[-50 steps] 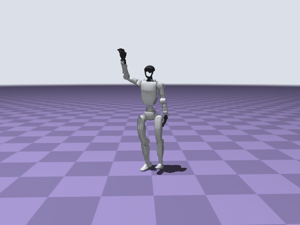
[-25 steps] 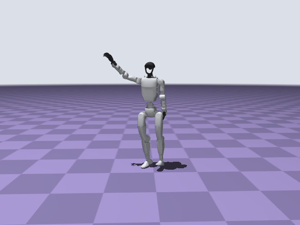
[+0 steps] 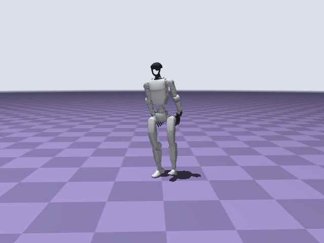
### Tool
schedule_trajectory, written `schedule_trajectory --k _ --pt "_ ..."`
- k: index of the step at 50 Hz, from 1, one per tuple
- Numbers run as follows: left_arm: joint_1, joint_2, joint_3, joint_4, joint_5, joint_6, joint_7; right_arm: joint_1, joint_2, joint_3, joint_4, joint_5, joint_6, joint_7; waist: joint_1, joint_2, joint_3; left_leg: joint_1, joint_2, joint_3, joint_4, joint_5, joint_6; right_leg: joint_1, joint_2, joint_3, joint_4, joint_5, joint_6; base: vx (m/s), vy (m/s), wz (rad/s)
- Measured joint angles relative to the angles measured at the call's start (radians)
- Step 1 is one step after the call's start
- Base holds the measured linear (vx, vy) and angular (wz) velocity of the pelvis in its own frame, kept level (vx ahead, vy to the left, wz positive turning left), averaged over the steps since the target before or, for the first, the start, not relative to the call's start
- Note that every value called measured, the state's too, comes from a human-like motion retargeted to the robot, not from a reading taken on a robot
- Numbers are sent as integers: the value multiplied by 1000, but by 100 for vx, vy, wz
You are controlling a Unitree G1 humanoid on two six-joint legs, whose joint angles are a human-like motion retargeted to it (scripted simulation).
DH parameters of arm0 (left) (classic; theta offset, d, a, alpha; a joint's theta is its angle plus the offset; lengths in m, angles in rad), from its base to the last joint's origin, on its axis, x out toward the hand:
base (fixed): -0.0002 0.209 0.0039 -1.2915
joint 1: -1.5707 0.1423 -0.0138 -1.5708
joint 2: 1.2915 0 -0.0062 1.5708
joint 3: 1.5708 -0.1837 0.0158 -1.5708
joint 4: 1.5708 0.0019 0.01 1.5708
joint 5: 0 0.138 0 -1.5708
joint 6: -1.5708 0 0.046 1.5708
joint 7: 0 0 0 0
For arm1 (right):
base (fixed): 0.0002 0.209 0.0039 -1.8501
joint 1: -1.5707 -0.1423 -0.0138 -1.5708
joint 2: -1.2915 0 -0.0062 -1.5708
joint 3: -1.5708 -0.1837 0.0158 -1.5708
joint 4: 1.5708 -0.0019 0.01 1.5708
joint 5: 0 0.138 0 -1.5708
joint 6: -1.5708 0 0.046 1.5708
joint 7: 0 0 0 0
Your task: In place motions
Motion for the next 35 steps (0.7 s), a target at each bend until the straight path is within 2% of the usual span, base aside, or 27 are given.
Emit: schedule_trajectory --k 3,5,7,9,12,13,15,17,20,23,25,27,29,32,35 --pt "35 83 145 33 -150 121 103 49 29 -64 0 296 96 -129 -6 36 6 5 4 9 2 -3 0 2 4 7 4 -2 -2 8 17 -14" --pt "41 182 226 33 -161 203 233 30 -23 -116 0 568 76 -245 -7 47 24 16 5 18 3 -7 1 4 5 14 8 -2 -4 -5 13 -29" --pt "30 340 294 33 -92 196 312 -23 -149 -179 0 701 16 -341 6 44 37 31 6 35 1 -13 3 5 5 28 12 1 -6 -7 8 -44" --pt "-2 537 341 28 4 198 349 -88 -339 -237 -17 663 8 -353 33 37 22 35 5 52 -2 -19 5 -5 5 44 15 4 -8 -3 5 -44" --pt "-112 840 340 -22 77 216 429 -180 -659 -248 -124 413 110 -199 69 27 -41 19 3 63 -3 -24 7 -30 3 59 16 7 -8 3 1 -15" --pt "-169 932 307 -48 76 188 462 -219 -768 -221 -167 314 126 -153 72 23 -65 11 0 61 -3 -24 8 -38 0 58 16 7 -8 0 0 0" --pt "-334 1089 189 -109 71 126 538 -331 -996 -102 -236 149 118 -177 70 21 -101 -5 -6 52 -2 -22 9 -48 -5 50 17 6 -7 -2 -3 26" --pt "-624 1160 -33 -183 92 61 648 -533 -1234 146 -283 41 90 -307 74 36 -116 -17 -9 43 1 -20 10 -53 -8 45 19 4 -5 -11 3 25" --pt "-1099 1194 -454 -325 149 -20 770 -976 -1474 674 -444 -40 59 -443 81 41 -126 -33 -13 32 7 -17 11 -57 -11 36 21 2 -4 -11 4 23" --pt "-1514 1159 -865 -469 213 -111 855 -1651 -1503 1411 -690 2 19 -637 59 30 -145 -46 -17 16 15 -14 9 -56 -15 20 19 0 -3 0 -4 29" --pt "-1653 1089 -1008 -582 263 -172 901 -2146 -1436 1935 -823 15 -8 -763 58 33 -165 -50 -18 8 15 -12 9 -55 -16 11 16 1 -3 9 -9 21" --pt "-1752 993 -1087 -676 334 -235 940 -2469 -1339 2273 -952 -29 -7 -860 73 38 -177 -55 -19 5 13 -11 9 -59 -16 9 13 2 -1 3 -7 11" --pt "-1849 940 -1204 -763 424 -295 981 -2589 -1219 2391 -1030 -118 -10 -995 48 32 -185 -60 -20 2 11 -9 9 -62 -16 5 12 1 -1 -2 -6 10" --pt "-1992 897 -1418 -846 595 -354 1055 -2622 -1073 2391 -1108 -361 -4 -1204 -5 11 -189 -57 -15 2 11 -7 7 -57 -13 -1 11 2 0 1 -7 -2" --pt "-2087 842 -1555 -850 788 -374 1132 -2629 -1010 2391 -1115 -513 7 -1389 -9 -14 -199 -51 -9 6 10 -6 7 -53 -11 -5 10 5 1 9 -10 -10"
